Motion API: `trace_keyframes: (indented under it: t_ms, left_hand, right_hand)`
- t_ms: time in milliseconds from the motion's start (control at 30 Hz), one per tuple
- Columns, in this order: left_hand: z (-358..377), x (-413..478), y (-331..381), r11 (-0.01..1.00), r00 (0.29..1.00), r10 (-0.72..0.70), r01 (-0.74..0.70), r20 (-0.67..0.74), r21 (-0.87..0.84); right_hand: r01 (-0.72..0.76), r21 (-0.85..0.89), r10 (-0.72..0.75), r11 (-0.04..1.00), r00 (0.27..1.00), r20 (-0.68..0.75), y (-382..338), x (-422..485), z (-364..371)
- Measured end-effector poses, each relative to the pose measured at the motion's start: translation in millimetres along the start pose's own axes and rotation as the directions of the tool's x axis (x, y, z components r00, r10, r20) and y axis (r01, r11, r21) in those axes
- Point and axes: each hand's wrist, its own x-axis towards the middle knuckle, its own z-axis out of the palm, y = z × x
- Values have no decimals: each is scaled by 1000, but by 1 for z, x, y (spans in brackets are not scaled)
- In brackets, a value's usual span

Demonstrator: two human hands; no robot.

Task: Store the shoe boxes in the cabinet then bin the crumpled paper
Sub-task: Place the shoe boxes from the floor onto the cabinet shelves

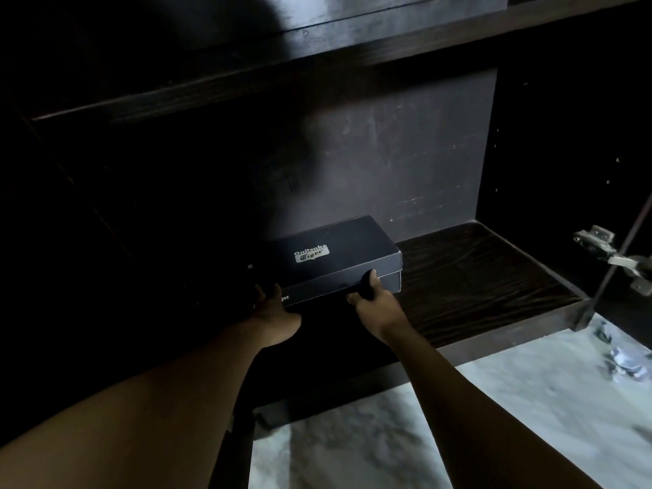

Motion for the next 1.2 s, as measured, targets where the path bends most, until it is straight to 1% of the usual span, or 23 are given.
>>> trace_keyframes:
  t_ms: [67,133,200,267,333,467,567,667,733,800,900,1000,1100,1200]
  left_hand:
    - [0,-7,5,1000,1000,3,-3,-4,11]
    - [0,-19,16,999,998,43,-42,-38,25]
    - [1,-33,29,989,988,145,-144,-57,21]
    - [2,-50,43,963,962,269,-269,-36,3]
    - [2,-69,59,932,932,361,-361,-6,0]
    - [-4,-111,98,883,883,469,-469,13,-6]
    - [-6,-148,127,837,838,546,-545,0,-58]
    - [-3,-184,150,780,786,618,-613,2,-126]
    - [3,-211,167,739,748,663,-649,27,-182]
    - [14,-242,184,680,688,724,-697,57,-228]
    - [34,-289,210,591,591,800,-747,104,-305]
    - [58,-333,233,504,479,862,-787,163,-356]
    - [85,-374,256,415,384,910,-835,156,-361]
    - [122,-418,276,337,295,941,-834,163,-437]
  right_hand:
    - [17,-17,-17,1000,999,-27,-2,-7,-7]
    - [34,-34,-36,999,998,-54,-3,-17,-17]
    - [57,-62,-62,997,993,-96,-4,-30,-31]
    - [66,-73,-76,995,986,-151,-2,-44,-47]
    - [63,-94,-82,994,974,-213,0,-58,-66]
    - [22,-160,-71,987,950,-304,4,-100,-113]
    - [-19,-270,-77,963,936,-343,0,-142,-151]
    - [-74,-389,-91,918,917,-389,-6,-195,-185]
    - [-144,-471,-84,871,898,-431,-8,-237,-201]
    - [-201,-501,-85,842,867,-491,-2,-278,-213]
    - [-282,-475,-53,834,815,-577,18,-340,-229]
    - [-419,-491,-10,764,752,-659,32,-403,-250]
    - [-570,-422,54,704,636,-770,45,-462,-273]
    - [-684,-343,97,644,518,-850,60,-515,-287]
